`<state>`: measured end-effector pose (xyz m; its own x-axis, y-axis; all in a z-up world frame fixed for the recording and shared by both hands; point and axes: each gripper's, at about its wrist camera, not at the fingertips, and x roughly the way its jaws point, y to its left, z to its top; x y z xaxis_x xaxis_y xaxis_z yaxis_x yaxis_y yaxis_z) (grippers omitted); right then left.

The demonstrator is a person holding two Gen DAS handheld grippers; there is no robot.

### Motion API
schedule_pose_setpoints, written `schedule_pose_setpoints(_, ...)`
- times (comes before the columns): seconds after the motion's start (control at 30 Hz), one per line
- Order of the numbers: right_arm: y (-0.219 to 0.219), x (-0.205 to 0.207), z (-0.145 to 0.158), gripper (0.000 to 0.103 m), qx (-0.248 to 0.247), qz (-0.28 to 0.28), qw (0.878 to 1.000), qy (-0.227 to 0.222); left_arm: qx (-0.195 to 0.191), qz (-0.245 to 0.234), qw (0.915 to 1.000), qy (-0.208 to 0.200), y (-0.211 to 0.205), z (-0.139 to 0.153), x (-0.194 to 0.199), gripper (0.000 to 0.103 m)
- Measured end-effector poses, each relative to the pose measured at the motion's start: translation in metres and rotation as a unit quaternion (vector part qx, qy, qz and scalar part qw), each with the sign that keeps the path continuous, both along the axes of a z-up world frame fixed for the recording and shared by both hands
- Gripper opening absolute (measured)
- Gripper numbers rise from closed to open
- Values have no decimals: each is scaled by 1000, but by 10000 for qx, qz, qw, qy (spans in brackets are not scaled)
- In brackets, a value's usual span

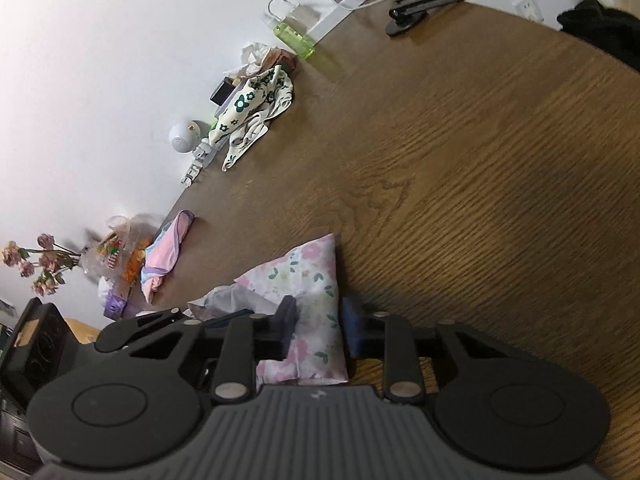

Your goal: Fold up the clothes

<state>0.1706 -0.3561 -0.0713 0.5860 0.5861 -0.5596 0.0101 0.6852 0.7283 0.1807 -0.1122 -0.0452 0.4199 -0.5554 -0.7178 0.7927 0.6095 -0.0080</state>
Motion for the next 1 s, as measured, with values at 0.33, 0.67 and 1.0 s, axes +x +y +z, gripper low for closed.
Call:
schedule_pose_setpoints(0.33, 4, 6, -7, 20, 246, 82, 9996, 60, -23, -26, 10000, -11, 1, 0, -1, 26)
schedule_pose_setpoints(0.67, 11, 0, 12, 6, -436, 210, 9986, -208, -214, -10, 9998, -23, 4, 12, -7, 36)
schedule_pose_setpoints(1.0, 5, -6, 50, 6, -1519, 316, 9865, -520, -221, 61, 9996, -190, 8, 24, -9, 35)
